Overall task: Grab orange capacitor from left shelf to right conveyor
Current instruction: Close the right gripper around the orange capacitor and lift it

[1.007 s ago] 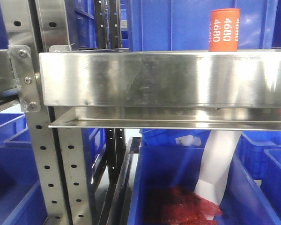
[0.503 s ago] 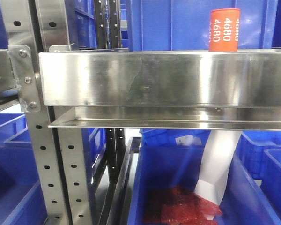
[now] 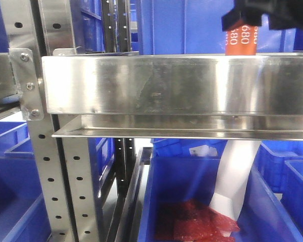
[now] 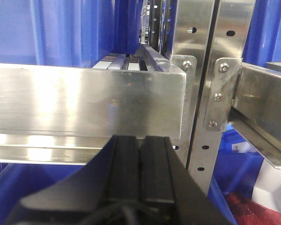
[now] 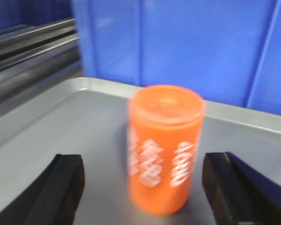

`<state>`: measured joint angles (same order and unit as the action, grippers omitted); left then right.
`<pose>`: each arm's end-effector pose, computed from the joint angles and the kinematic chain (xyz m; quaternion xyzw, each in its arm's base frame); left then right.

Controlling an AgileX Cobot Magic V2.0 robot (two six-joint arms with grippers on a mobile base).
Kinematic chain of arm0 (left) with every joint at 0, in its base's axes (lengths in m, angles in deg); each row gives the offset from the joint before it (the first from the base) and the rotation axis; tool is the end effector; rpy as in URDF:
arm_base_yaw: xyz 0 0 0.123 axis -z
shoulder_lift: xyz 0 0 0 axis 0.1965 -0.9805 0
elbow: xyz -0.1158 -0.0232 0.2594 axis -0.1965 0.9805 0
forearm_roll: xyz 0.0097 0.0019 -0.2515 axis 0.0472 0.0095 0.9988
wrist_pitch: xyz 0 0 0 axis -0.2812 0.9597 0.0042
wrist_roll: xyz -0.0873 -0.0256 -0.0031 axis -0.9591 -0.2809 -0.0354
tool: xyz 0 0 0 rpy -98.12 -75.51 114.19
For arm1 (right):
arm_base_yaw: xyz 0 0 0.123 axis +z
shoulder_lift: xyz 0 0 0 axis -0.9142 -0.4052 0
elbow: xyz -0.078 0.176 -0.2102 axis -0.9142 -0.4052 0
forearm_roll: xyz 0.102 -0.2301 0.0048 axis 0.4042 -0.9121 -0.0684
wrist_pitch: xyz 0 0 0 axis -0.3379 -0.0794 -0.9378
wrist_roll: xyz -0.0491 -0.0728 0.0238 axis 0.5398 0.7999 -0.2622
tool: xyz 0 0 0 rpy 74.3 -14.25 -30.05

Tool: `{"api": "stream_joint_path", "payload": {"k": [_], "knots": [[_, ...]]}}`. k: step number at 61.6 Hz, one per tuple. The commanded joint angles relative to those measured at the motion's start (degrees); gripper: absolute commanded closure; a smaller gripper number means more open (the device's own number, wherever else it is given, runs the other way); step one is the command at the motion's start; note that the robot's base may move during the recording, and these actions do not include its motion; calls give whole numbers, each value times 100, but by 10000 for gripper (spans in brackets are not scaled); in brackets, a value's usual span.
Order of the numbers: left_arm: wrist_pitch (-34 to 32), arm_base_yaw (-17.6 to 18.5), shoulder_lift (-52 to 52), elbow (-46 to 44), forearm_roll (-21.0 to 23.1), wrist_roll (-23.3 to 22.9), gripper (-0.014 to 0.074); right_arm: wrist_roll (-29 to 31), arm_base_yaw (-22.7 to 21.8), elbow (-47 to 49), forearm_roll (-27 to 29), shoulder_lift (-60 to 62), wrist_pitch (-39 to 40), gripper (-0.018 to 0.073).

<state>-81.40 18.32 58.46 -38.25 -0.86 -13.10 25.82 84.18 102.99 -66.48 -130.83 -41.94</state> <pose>0.0563 -0.0074 0.1973 0.0285 0.7057 -0.0611 0.7053 0.2669 0.0852 0.2718 -0.0766 0.7805 0.1217 0.6084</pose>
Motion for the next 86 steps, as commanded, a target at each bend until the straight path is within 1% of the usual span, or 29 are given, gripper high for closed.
{"api": "stream_joint_path", "payload": {"k": [1, 19, 29, 34, 36, 40, 46, 50, 53, 56, 62, 67, 75, 79, 86], "knots": [[-511, 35, 64, -29, 10, -9, 723, -106, -117, 272, 35, -41, 776, -54], [-511, 35, 64, -29, 10, -9, 723, -136, -124, 519, 35, -712, 1376, -54], [-511, 35, 64, -29, 10, -9, 723, -136, -124, 737, 35, -1057, 1463, -53], [-511, 35, 64, -29, 10, -9, 723, -136, -124, 766, 35, -1121, 1471, -36], [-511, 35, 64, -29, 10, -9, 723, -136, -124, 766, 35, -1129, 1471, -16], [-511, 35, 64, -29, 10, -9, 723, -136, -124, 766, 35, -1129, 1454, 62], [-511, 35, 64, -29, 10, -9, 723, -136, -124, 766, 35, -1129, 1451, 234], [-511, 35, 64, -29, 10, -9, 723, -136, -124, 766, 35, -1120, 1443, 330], [-511, 35, 64, -29, 10, -9, 723, -136, -124, 766, 35, -1088, 1414, 384], [-511, 35, 64, -29, 10, -9, 723, -136, -155, 766, 35, -1037, 1379, 415], [-511, 35, 64, -29, 10, -9, 723, -136, -325, 766, -83, -870, 1115, 440], [-511, 35, 64, -29, 10, -9, 723, -136, -547, 766, -358, -600, 723, 440], [-511, 35, 64, -29, 10, -9, 723, -136, -953, 760, -780, 10, -315, 440], [-511, 35, 64, -29, 10, -9, 723, -136, -1128, 729, -849, 449, -873, 440], [-511, 35, 64, -29, 10, -9, 723, -136, -1373, 519, -849, 1181, -1377, 440]]}}
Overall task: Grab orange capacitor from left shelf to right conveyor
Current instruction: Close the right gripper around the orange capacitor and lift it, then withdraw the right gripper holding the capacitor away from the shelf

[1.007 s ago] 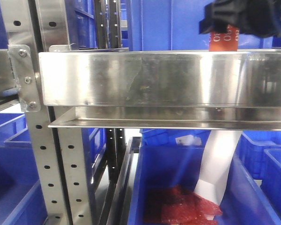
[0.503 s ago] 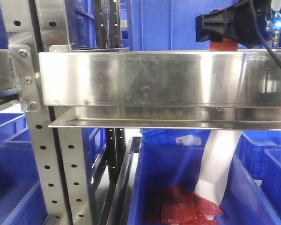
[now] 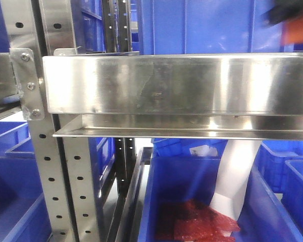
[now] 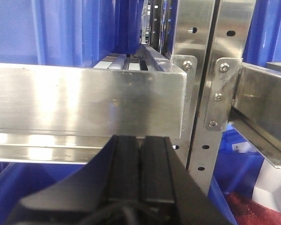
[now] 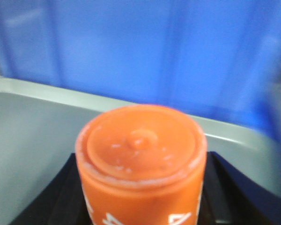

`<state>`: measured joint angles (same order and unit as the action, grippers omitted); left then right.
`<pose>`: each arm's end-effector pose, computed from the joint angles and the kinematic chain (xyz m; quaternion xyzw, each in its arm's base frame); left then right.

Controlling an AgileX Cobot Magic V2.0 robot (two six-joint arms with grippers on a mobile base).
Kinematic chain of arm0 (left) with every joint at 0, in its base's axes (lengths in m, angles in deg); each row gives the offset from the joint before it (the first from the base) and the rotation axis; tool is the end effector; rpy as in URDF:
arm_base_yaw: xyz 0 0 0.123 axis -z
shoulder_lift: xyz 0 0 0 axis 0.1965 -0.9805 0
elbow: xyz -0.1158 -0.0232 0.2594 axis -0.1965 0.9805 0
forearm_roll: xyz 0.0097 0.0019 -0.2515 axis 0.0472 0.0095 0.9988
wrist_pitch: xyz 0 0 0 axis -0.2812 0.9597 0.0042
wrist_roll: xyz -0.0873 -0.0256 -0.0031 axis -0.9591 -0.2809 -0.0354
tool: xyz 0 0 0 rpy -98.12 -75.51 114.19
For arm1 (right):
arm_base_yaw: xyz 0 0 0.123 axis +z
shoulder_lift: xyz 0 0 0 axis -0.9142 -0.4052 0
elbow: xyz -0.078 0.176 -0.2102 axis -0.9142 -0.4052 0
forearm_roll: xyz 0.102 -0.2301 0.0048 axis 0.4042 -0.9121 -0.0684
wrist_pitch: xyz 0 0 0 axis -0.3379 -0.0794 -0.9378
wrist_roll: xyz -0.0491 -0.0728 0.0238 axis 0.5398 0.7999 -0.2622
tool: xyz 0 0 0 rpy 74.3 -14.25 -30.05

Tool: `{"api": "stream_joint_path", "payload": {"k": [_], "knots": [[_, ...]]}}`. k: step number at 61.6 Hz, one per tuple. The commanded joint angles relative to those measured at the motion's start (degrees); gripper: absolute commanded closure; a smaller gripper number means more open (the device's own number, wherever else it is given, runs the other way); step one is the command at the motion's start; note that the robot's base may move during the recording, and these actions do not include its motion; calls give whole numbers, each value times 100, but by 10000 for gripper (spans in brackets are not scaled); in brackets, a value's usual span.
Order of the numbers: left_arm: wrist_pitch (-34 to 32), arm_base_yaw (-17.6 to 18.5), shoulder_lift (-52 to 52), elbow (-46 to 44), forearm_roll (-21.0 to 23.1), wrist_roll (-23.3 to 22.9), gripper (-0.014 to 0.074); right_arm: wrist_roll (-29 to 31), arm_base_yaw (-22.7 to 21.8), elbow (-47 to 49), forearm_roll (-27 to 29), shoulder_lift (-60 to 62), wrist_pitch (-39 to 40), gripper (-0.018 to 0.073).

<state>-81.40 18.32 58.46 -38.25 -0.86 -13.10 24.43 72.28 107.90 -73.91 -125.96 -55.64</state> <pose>0.0563 -0.0074 0.1973 0.0285 0.7057 -0.0611 0.7053 0.2690 0.0296 0.3019 -0.0441 0.8037 0.0350 0.5923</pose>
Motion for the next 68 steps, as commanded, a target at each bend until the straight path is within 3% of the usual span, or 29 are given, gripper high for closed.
{"api": "stream_joint_path", "payload": {"k": [1, 22, 34, 50, 68], "knots": [[-511, 35, 64, -29, 10, -9, 723, 3, -208, -12, -107, 853, -61, 440], [-511, 35, 64, -29, 10, -9, 723, 3, -327, -1037, -107, 3453, -1383, 440], [-511, 35, 64, -29, 10, -9, 723, 3, -327, -1143, -107, 4728, -2374, 440], [-511, 35, 64, -29, 10, -9, 723, 3, -327, -1143, -107, 5664, -2563, 440], [-511, 35, 64, -29, 10, -9, 723, 3, -327, -1143, -107, 5790, -2544, 440]]}}
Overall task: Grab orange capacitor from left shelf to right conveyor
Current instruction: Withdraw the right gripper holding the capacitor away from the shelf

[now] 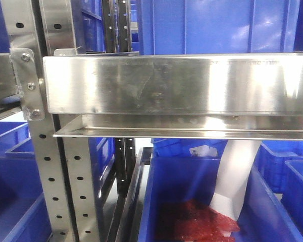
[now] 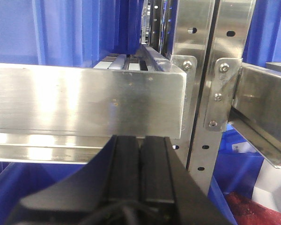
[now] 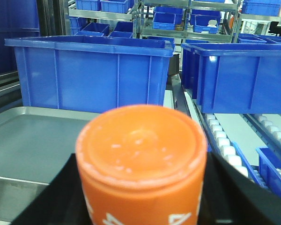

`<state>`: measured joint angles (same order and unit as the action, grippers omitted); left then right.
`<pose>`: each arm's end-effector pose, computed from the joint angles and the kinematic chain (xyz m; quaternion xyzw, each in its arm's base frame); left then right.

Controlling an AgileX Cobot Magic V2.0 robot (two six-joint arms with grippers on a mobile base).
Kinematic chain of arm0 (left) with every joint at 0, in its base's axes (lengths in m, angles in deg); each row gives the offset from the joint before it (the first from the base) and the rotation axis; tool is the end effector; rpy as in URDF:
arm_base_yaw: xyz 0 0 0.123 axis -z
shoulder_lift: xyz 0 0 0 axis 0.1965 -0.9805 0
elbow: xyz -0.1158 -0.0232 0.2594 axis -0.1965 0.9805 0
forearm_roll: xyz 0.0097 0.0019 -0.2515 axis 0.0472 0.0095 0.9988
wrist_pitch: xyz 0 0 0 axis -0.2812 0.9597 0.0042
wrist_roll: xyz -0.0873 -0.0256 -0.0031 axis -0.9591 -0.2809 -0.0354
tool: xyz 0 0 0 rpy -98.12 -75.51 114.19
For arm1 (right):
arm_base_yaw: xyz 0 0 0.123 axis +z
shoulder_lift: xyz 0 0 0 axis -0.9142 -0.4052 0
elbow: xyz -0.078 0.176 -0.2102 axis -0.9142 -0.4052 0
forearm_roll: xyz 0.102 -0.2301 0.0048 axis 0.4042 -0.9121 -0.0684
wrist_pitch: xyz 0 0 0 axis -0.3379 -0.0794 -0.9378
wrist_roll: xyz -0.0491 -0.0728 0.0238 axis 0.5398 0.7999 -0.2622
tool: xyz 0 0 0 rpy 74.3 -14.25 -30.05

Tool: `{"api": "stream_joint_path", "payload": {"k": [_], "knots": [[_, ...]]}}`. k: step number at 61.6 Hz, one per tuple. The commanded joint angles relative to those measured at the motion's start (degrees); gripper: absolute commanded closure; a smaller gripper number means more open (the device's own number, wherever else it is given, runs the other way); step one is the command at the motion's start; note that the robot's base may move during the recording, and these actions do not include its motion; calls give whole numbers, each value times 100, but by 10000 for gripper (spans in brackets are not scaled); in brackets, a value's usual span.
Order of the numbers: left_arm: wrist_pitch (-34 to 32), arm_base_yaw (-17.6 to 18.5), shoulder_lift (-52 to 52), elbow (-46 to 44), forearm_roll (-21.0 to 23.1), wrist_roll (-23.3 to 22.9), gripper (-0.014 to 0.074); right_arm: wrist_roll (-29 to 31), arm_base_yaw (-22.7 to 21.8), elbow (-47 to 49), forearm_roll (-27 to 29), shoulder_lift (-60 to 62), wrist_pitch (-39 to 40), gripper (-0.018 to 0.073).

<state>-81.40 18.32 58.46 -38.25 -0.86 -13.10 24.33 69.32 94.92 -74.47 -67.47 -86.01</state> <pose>0.0563 -0.0074 0.1973 0.0285 0.7057 -0.0611 0.7053 0.0442 -0.0006 0.3374 -0.0080 0.7192 0.0082 0.6947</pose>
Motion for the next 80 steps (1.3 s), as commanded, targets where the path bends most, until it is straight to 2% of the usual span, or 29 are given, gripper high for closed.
{"api": "stream_joint_path", "payload": {"k": [1, 80], "knots": [[-511, 35, 64, -29, 10, -9, 723, 13, -30, 155, -50, -59, 493, 440], [-511, 35, 64, -29, 10, -9, 723, 13, -19, 155, -50, -59, 493, 440]]}}
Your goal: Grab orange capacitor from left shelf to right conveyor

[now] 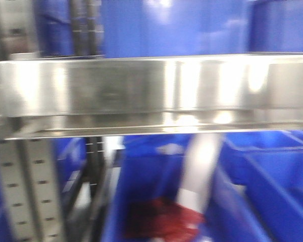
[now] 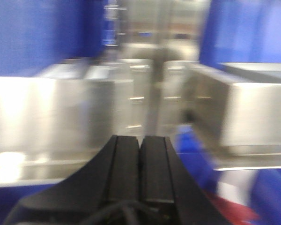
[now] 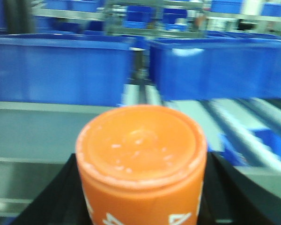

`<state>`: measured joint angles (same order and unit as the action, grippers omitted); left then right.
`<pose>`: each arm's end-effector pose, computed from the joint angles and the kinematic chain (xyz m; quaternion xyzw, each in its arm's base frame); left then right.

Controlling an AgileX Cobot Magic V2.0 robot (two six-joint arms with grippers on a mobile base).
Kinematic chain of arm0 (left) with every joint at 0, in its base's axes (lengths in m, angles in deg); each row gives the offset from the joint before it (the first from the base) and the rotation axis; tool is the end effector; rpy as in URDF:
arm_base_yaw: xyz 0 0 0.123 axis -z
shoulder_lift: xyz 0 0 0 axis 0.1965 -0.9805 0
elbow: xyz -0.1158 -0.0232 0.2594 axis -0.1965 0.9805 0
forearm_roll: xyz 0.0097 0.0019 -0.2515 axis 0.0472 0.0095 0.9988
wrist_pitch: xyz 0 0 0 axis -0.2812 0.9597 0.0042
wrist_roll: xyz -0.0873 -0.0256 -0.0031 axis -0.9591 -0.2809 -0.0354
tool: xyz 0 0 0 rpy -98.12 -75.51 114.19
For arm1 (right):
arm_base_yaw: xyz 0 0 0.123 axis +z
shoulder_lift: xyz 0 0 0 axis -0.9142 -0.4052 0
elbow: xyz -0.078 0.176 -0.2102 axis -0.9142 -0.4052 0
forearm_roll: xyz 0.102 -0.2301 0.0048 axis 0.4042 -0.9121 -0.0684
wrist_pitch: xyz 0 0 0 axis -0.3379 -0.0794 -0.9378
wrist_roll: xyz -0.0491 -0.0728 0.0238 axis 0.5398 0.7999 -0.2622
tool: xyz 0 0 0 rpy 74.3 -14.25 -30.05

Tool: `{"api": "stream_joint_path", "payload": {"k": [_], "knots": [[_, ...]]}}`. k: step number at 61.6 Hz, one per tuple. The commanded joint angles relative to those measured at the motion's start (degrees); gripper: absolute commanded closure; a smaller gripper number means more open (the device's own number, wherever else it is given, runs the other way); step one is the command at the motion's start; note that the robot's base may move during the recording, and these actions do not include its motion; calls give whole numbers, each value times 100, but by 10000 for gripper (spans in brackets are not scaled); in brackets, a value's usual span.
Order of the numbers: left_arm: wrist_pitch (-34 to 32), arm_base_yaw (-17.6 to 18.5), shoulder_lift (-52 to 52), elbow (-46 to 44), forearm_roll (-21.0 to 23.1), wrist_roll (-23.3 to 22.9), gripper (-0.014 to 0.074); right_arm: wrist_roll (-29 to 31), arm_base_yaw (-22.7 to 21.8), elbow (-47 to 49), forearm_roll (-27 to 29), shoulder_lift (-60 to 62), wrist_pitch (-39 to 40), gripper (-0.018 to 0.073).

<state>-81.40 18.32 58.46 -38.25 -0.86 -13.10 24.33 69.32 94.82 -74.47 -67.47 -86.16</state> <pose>0.0563 -0.0074 0.1973 0.0285 0.7057 -0.0611 0.7053 0.0444 -0.0006 0.3366 -0.0080 0.7207 0.0081 0.6931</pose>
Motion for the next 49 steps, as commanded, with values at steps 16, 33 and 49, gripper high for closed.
{"api": "stream_joint_path", "payload": {"k": [16, 33, 49], "knots": [[-511, 35, 64, -29, 10, -9, 723, 13, -8, 165, -50, -59, 509, 440], [-511, 35, 64, -29, 10, -9, 723, 13, -8, 165, -50, -59, 509, 440], [-511, 35, 64, -29, 10, -9, 723, 13, -8, 165, -50, -59, 509, 440]]}}
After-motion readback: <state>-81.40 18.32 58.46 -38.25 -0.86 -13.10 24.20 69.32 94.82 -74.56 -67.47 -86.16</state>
